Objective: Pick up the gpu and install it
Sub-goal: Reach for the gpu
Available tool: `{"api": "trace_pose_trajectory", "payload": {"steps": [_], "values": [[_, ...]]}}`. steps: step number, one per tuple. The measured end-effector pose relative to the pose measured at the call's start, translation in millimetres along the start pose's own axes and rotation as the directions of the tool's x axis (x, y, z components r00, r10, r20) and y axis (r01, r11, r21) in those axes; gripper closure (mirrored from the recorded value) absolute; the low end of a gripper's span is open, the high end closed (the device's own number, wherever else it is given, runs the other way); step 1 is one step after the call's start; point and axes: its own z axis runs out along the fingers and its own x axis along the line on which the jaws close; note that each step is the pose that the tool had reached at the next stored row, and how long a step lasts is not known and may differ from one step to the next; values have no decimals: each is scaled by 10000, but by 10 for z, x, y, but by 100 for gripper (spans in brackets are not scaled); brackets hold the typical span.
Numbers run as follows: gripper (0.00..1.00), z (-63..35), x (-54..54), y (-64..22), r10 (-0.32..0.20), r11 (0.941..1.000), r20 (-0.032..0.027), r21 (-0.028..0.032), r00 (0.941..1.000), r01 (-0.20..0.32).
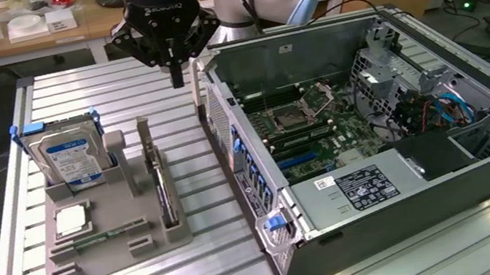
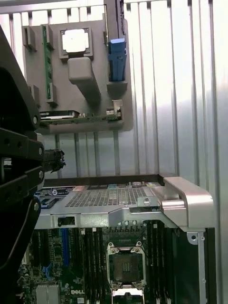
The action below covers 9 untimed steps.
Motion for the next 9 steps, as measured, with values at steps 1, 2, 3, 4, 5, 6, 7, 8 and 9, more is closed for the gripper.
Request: {"api": "trace_pose_trajectory", "payload": {"steps": [1,2,3,4,5,6,7,8,9], "values": [[89,-1,26,-9,-8,10000,-1,0,10000,8],[89,-2,51,-17,-14,10000,-1,-1,10000,14],[89,-2,76,-25,-21,10000,-1,-1,10000,21],[89,-3,103,-34,-27,10000,-2,-1,10000,27],[89,-4,129,-42,-33,10000,-2,-1,10000,33],[89,-5,151,-51,-41,10000,-3,0,10000,41],[89,-4,160,-58,-76,10000,-3,-2,10000,76],[89,-4,164,-62,-154,9999,-7,-4,9999,154],[89,-4,168,-65,-221,9998,-11,-5,9998,221]]}}
